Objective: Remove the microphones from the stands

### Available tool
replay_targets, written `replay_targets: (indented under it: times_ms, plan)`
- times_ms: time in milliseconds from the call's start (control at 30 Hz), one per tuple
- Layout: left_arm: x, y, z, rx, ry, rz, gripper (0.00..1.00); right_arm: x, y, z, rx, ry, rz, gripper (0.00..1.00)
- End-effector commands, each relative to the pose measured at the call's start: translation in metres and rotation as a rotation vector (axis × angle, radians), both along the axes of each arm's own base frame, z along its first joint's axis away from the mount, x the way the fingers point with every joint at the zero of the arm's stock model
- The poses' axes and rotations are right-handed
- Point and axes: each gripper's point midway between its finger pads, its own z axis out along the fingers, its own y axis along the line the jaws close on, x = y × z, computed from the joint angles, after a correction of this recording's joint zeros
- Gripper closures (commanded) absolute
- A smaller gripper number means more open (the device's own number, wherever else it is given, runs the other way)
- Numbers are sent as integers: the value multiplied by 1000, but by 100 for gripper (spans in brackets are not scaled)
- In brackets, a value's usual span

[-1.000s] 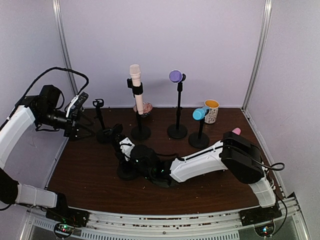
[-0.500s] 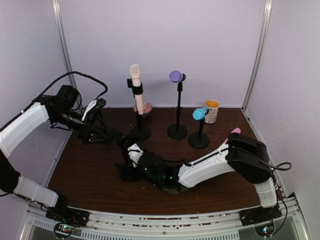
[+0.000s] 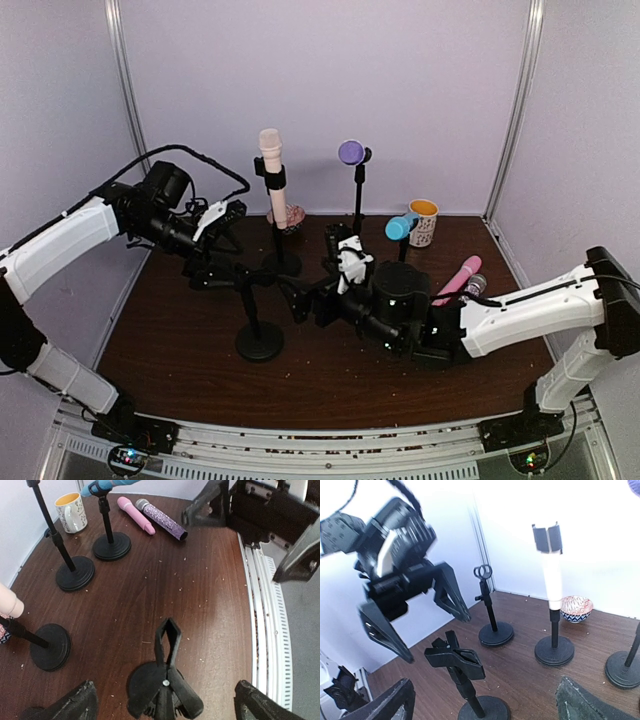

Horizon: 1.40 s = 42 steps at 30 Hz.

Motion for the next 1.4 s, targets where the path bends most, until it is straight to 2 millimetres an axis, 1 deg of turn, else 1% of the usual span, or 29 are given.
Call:
replay_targets:
  times_ms: [0,67,200,267,333,400,467,567,733,900,967,1033,1100,1233,1300,1367]
  plan:
    - [5,-8,-8,65,-57,-80,2,-4,-29,11,8,19,-28,0]
    - [4,-11,-13,87,-59,-101,4,-6,-44,14,18,27,-47,1]
    - [-2,-15,-29,137,-69,-134,17,-9,-74,27,55,24,-90,5]
    - [-4,-14,-36,153,-55,-135,27,-11,-89,36,70,15,-112,7]
    - [-2,-15,-39,156,-46,-118,42,-11,-99,41,66,5,-134,8]
    - [0,-16,-38,151,-51,-111,54,-10,-107,44,60,-4,-151,10]
    - [0,-18,-35,137,-46,-107,63,-10,-111,46,57,-8,-164,11]
    - [-1,-19,-34,130,-43,-109,67,-10,-114,48,60,-11,-171,12]
    - [-1,-17,-41,152,-39,-105,78,-10,-116,48,58,-7,-177,14]
    - [4,-8,-39,199,-72,-63,80,-10,-117,50,46,-14,-181,14]
    - [10,3,-37,246,-113,-29,80,-9,-118,50,41,-18,-183,14]
    - [18,19,-31,268,-153,19,80,-10,-119,52,43,-21,-185,14]
    - [29,40,-26,280,-180,70,79,-10,-119,52,42,-22,-185,14]
    - [56,93,-20,339,-219,180,79,-10,-119,51,44,-23,-184,14]
    - [67,117,-17,362,-228,231,79,-10,-118,51,46,-23,-181,14]
    - [74,133,-15,377,-232,262,79,-10,-118,50,46,-22,-180,14]
